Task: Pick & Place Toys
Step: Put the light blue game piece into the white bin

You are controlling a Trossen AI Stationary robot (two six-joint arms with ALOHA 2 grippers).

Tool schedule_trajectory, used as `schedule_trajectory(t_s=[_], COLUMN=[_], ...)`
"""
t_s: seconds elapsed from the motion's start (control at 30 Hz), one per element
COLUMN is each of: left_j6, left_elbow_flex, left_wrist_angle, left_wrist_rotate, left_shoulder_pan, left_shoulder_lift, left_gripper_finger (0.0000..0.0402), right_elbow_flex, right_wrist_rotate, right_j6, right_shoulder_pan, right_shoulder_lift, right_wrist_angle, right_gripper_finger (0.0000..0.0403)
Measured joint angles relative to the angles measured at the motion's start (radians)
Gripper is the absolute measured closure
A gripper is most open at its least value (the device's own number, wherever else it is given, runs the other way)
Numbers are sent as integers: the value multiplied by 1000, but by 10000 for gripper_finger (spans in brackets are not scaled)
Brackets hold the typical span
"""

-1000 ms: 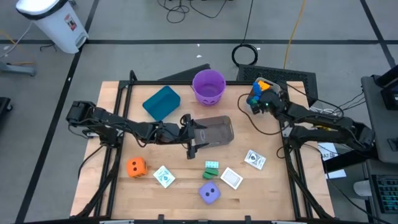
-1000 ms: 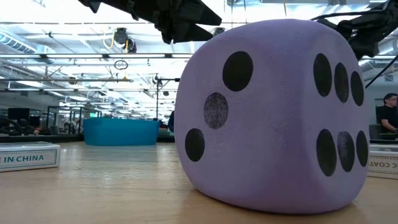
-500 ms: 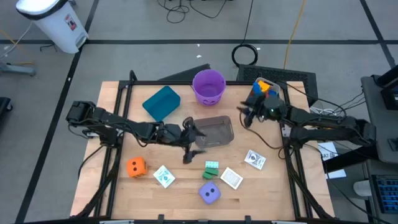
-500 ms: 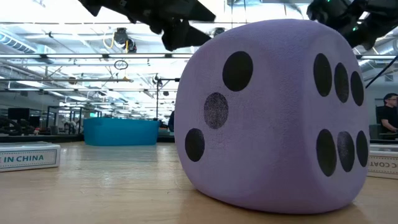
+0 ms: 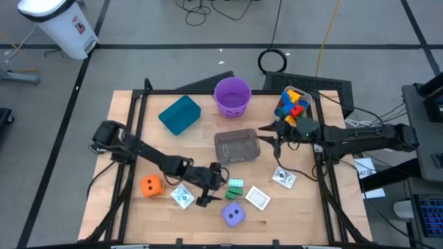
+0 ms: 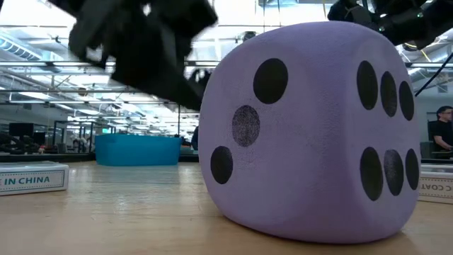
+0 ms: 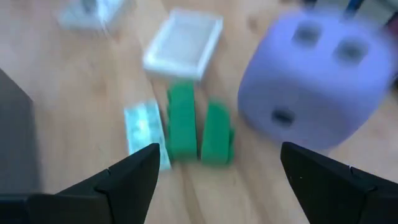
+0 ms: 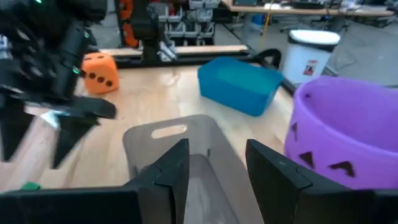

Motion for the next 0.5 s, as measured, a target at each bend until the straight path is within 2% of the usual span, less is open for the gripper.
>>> schedule_trajectory(t_s=[0.1, 0.23, 0.5], left_j6=[-49, -72, 72], left_elbow_flex=[0, -1, 0], left_wrist_angle=[5, 58, 154], left_wrist_rotate=[16, 120, 148], left_shoulder_pan=[3, 25, 39], left_shoulder_lift=[72, 112, 113], left_gripper_finger=[62, 62, 62], right_elbow_flex=[0, 0, 0], right_wrist_rotate=[1, 2, 2], right_j6=[5, -10, -21], right_shoulder_pan=[40, 72, 77], right_shoulder_lift=[27, 82, 206], right_wrist_angle=[-2, 72, 203], right_gripper_finger=[268, 268, 268])
